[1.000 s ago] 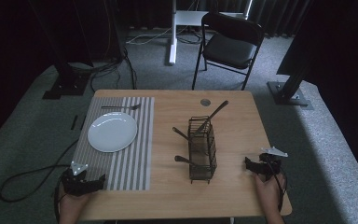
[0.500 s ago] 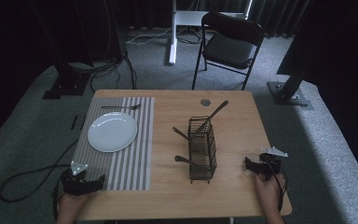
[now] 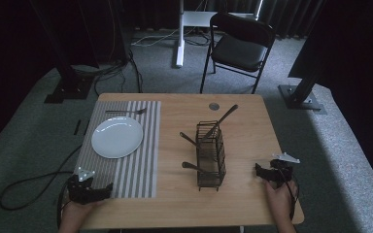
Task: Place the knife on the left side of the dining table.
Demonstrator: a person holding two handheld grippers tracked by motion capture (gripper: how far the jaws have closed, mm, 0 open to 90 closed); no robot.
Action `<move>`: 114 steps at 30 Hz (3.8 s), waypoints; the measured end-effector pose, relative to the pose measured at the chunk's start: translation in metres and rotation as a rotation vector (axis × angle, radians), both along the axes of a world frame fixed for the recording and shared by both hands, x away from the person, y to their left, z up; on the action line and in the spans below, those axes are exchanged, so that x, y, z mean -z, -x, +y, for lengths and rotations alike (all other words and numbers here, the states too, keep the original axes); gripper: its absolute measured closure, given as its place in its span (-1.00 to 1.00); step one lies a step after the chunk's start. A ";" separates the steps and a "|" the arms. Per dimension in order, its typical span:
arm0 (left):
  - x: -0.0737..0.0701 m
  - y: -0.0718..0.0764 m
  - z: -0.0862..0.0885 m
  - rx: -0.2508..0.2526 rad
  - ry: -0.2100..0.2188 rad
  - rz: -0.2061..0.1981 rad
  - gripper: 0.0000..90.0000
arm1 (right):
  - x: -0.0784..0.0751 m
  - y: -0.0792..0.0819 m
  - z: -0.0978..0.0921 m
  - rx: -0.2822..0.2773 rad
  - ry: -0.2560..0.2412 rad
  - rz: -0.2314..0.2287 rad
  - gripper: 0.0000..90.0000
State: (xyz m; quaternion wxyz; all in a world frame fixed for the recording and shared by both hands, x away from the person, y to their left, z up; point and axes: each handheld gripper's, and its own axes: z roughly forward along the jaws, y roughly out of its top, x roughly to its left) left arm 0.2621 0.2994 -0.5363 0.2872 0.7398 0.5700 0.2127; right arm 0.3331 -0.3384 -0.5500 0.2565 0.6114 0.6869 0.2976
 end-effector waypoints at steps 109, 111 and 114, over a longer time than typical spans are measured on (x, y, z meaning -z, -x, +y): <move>-0.139 0.004 -0.224 0.604 0.298 -0.182 0.68 | 0.000 0.000 0.000 0.001 0.000 -0.001 -0.74; -0.139 0.004 -0.224 0.605 0.287 -0.196 0.71 | 0.000 0.000 0.000 0.001 0.000 -0.001 -0.74; -0.138 0.003 -0.224 0.602 0.285 -0.207 0.73 | 0.000 0.000 0.000 0.001 0.000 -0.001 -0.74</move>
